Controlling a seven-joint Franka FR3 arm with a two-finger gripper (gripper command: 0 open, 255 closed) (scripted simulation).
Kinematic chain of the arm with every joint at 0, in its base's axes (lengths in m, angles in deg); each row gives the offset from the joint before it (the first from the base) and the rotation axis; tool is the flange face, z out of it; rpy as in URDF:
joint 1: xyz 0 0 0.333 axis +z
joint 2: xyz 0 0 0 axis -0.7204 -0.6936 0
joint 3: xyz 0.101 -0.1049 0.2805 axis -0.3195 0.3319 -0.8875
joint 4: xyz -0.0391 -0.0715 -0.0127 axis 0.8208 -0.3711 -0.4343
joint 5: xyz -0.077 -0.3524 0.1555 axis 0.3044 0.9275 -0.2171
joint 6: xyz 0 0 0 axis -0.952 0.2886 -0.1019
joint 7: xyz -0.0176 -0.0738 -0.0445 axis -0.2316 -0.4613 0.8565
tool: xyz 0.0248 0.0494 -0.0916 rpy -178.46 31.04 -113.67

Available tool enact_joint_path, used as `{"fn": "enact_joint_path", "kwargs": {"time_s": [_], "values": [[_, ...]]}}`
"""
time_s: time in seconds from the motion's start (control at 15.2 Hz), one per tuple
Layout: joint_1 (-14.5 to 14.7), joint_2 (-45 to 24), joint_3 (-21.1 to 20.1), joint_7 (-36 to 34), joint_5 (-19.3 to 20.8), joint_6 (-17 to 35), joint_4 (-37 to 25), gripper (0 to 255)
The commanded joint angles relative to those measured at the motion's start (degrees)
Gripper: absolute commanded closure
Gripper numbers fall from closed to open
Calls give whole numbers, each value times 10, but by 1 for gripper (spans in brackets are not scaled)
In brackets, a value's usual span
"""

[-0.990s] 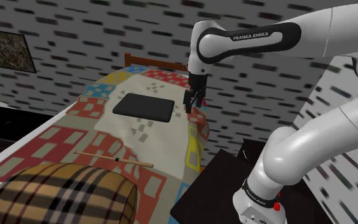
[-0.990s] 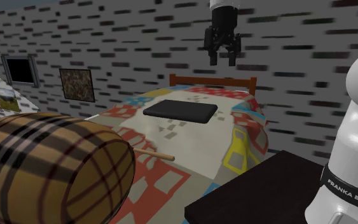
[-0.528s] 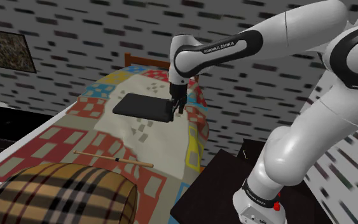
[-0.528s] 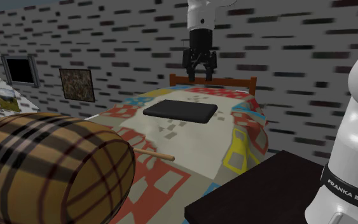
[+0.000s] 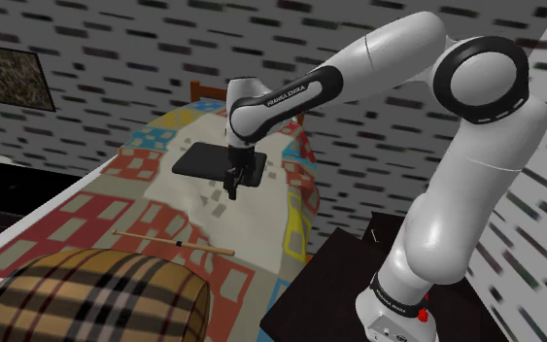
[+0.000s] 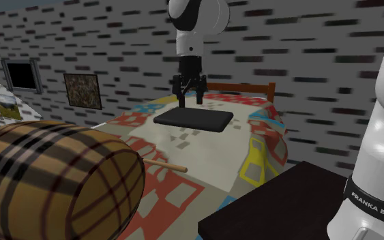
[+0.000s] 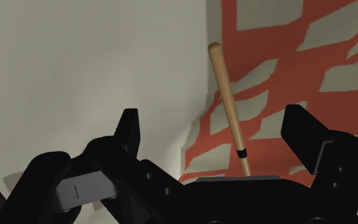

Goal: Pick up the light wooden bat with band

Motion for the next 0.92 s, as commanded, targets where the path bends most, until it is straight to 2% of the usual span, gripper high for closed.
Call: {"fn": "enact_joint_path", "kwargs": {"time_s": [0.0, 0.46, 0.86], "values": [[6, -42, -6, 3, 2, 19, -25, 0], [28, -186, -22, 9, 19, 60, -135, 0], [53, -311, -31, 13, 40, 69, -256, 0]]}}
